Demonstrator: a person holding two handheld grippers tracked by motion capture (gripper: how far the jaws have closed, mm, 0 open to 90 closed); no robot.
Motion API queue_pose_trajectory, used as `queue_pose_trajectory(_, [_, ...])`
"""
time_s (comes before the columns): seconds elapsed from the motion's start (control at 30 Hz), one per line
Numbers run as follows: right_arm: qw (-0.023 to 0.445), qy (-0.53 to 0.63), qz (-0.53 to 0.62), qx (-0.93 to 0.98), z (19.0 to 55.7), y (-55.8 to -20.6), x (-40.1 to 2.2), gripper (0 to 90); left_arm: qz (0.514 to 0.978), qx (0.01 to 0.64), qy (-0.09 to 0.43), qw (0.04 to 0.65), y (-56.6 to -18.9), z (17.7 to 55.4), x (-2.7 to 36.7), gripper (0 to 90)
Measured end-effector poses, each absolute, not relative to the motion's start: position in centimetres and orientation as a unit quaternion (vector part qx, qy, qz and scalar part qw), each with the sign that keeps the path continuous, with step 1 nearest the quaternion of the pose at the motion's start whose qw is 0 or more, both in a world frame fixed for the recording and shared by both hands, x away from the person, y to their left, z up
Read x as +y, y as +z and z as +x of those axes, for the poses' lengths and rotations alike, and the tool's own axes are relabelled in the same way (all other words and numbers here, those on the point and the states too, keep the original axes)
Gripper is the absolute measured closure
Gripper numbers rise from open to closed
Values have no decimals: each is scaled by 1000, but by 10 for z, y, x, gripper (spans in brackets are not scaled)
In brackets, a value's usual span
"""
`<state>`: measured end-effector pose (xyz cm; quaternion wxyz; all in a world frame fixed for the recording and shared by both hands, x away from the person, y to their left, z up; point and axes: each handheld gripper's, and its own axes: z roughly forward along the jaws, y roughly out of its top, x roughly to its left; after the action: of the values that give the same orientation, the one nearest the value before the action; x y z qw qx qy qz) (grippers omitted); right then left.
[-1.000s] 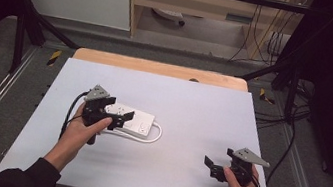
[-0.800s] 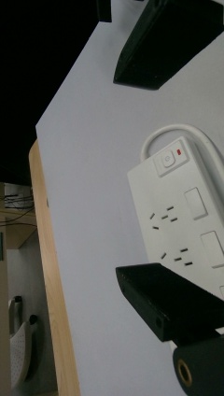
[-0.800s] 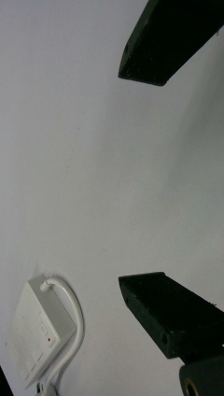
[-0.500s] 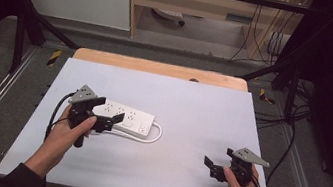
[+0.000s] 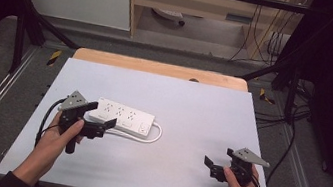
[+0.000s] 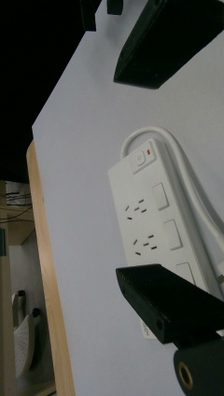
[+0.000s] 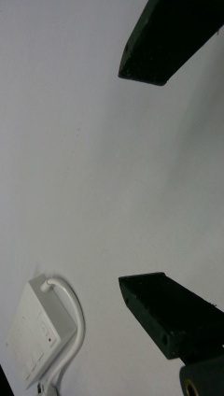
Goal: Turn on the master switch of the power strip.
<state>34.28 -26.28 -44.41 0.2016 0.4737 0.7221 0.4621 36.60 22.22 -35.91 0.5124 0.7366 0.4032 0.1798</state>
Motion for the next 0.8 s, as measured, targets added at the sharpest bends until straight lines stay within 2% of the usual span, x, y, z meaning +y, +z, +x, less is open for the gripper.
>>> queue_pose_trajectory(0.8, [201,461,476,721,343,-444,-262,31,717,428,196,514,-373,348,267,65])
